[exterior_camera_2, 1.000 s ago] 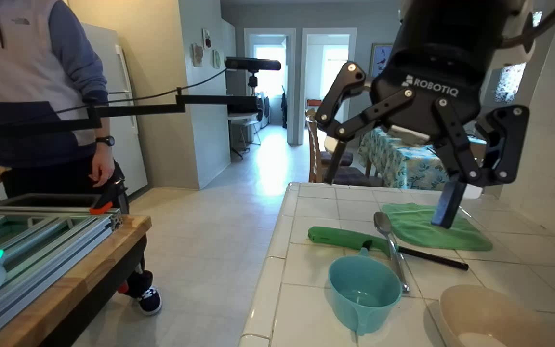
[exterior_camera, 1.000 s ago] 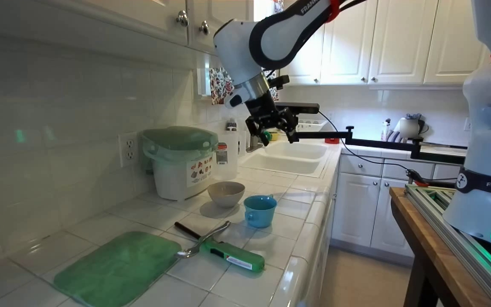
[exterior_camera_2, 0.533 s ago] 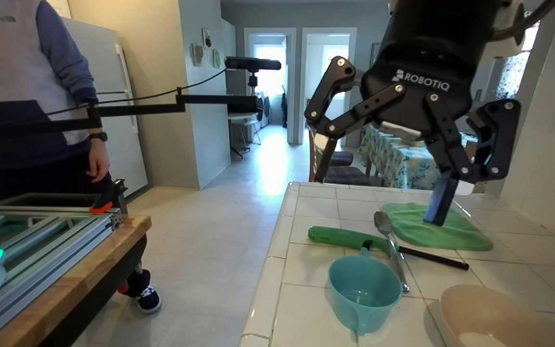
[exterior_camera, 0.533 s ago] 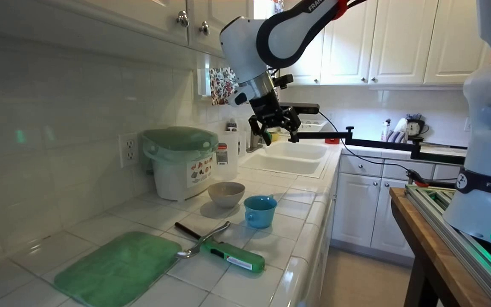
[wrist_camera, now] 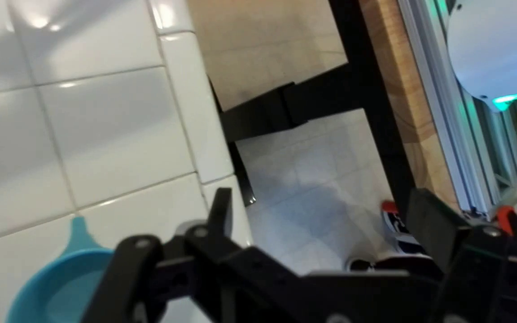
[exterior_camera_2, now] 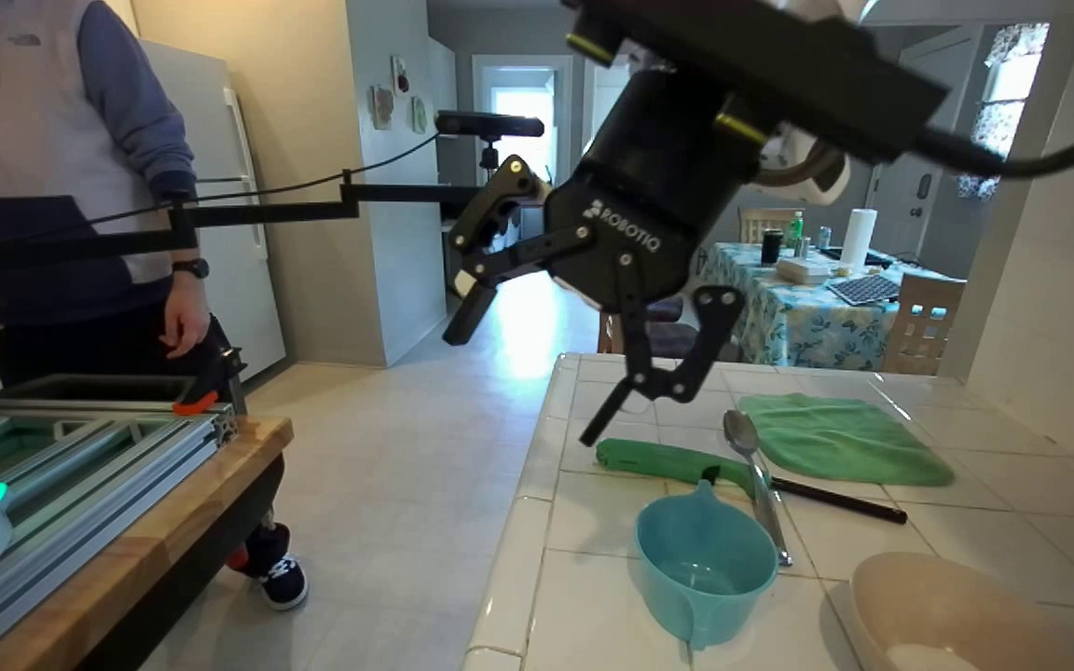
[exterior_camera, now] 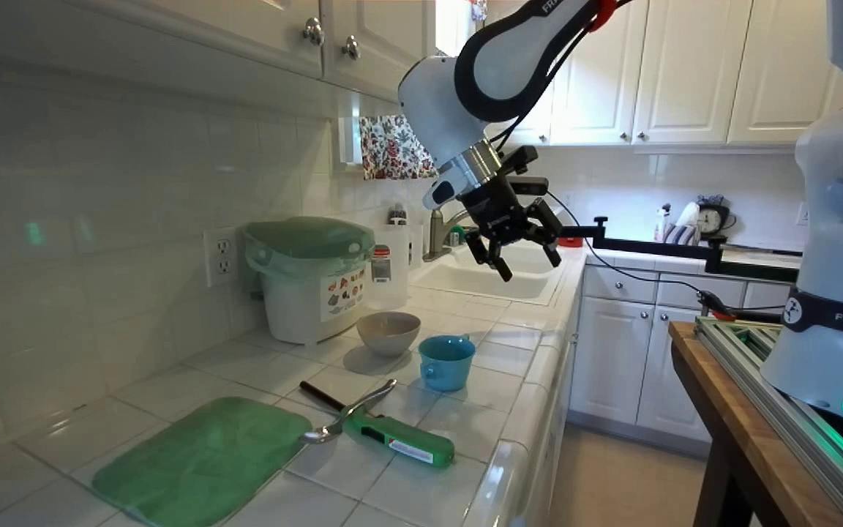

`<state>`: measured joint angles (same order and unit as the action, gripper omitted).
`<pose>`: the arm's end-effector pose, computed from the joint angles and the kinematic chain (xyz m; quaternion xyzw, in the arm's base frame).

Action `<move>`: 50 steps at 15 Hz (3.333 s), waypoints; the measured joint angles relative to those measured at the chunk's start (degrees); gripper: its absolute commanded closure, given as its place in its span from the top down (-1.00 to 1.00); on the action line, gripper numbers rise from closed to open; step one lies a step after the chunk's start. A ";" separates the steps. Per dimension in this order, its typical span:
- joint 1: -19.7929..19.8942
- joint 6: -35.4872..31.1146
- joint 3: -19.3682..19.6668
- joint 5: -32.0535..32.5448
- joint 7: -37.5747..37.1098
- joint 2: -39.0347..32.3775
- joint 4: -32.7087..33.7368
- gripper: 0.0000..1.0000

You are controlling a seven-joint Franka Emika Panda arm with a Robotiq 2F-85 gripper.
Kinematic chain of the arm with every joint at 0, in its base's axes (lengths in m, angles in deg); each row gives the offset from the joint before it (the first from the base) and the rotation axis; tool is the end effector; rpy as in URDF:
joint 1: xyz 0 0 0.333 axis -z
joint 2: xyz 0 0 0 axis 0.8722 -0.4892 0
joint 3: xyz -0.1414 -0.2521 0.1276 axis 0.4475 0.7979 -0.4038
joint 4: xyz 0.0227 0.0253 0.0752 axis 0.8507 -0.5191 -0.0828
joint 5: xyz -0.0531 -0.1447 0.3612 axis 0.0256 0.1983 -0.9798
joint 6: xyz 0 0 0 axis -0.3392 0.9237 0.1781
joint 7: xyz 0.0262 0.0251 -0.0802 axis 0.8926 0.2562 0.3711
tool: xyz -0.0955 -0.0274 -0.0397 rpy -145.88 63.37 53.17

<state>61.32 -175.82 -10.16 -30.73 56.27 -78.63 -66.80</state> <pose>0.4968 0.0265 0.2750 -0.7895 -0.5461 0.2664 0.0865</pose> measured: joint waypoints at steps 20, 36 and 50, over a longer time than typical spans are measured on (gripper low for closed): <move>1.93 -4.59 0.13 -24.36 9.90 1.23 -7.34 1.00; -0.94 -30.35 -5.38 -27.73 12.05 -3.02 -7.35 1.00; -1.49 -50.32 -9.88 -27.47 12.44 -12.33 -1.86 1.00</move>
<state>59.83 -226.14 -20.05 -58.20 68.71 -90.95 -68.66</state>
